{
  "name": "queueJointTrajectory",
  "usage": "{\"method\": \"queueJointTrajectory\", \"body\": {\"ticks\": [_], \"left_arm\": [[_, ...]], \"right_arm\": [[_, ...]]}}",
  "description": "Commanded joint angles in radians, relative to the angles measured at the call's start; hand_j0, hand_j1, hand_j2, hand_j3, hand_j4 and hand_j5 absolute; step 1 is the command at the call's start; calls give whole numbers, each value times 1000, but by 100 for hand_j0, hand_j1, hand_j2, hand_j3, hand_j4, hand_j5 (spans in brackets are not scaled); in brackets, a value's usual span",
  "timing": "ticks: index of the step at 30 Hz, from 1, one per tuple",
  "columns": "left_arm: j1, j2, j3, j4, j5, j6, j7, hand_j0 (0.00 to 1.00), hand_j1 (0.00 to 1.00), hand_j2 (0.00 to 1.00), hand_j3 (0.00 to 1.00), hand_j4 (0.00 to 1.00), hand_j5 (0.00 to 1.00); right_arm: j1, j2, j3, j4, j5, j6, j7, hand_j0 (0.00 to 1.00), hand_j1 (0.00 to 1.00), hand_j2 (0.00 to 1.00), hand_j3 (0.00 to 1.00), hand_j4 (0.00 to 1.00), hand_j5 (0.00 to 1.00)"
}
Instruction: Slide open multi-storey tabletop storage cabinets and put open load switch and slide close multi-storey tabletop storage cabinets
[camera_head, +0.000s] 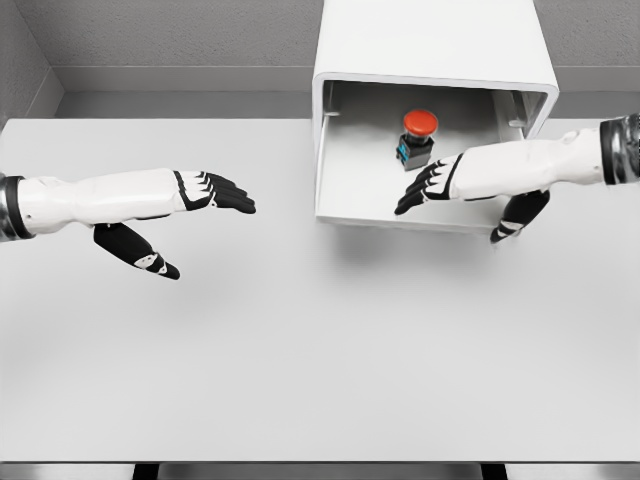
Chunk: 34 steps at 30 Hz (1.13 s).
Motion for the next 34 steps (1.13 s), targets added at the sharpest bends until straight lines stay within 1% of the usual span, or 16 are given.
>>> {"method": "queueJointTrajectory", "body": {"ticks": [1,3,4,7,9,11,13,15,20,21,24,25,28,31,34], "left_arm": [[3,0,1,0,8,3,0,100,100,100,100,100,100],[3,1,3,0,5,3,0,100,100,100,100,100,100],[3,1,3,0,5,3,0,100,100,100,100,100,100],[2,1,3,1,3,3,0,100,100,100,100,100,100],[-2,1,3,1,3,3,0,100,100,100,100,100,100],[-2,1,3,5,3,3,0,100,100,100,100,100,100],[-2,1,3,5,2,3,0,100,100,100,100,100,100],[2,1,3,5,0,3,0,100,100,100,100,100,100],[2,5,4,15,2,3,0,100,100,100,100,100,100],[-2,23,4,15,2,3,0,100,100,100,100,100,100],[-3,32,3,32,-1,3,0,100,100,100,100,100,100],[-3,31,4,32,-14,3,0,100,100,100,100,100,100],[-5,32,4,34,-15,3,0,100,100,100,100,100,100],[-3,32,4,44,-15,3,0,100,100,100,100,100,100],[-5,31,4,47,-17,3,0,100,100,100,100,100,100]], "right_arm": [[-1,33,-1,53,21,3,-1,100,100,100,100,100,100],[-18,63,-1,96,24,3,-1,100,100,100,100,100,100],[-23,68,-1,102,41,3,-1,100,100,100,100,100,100],[-29,71,-1,96,44,3,-1,100,100,100,100,100,100],[-27,68,0,61,50,3,-1,100,100,100,100,100,100],[-29,59,0,-5,50,3,-1,100,100,100,100,100,100],[-30,49,0,-54,50,3,-1,100,100,100,100,100,100],[-26,34,0,-84,50,3,-1,100,100,100,100,100,100],[-9,2,9,-87,49,3,-1,100,100,100,100,100,100],[0,-4,8,-85,49,3,-1,100,100,100,100,100,100],[31,-35,5,-85,49,3,-1,100,100,100,100,100,100],[39,-49,2,-85,49,3,-1,100,100,100,100,100,100],[54,-78,-1,-79,47,3,-1,100,100,100,100,100,100],[69,-79,0,-64,46,3,-1,100,100,100,100,100,100],[105,-79,0,-59,47,3,-1,100,100,100,100,100,100]]}}
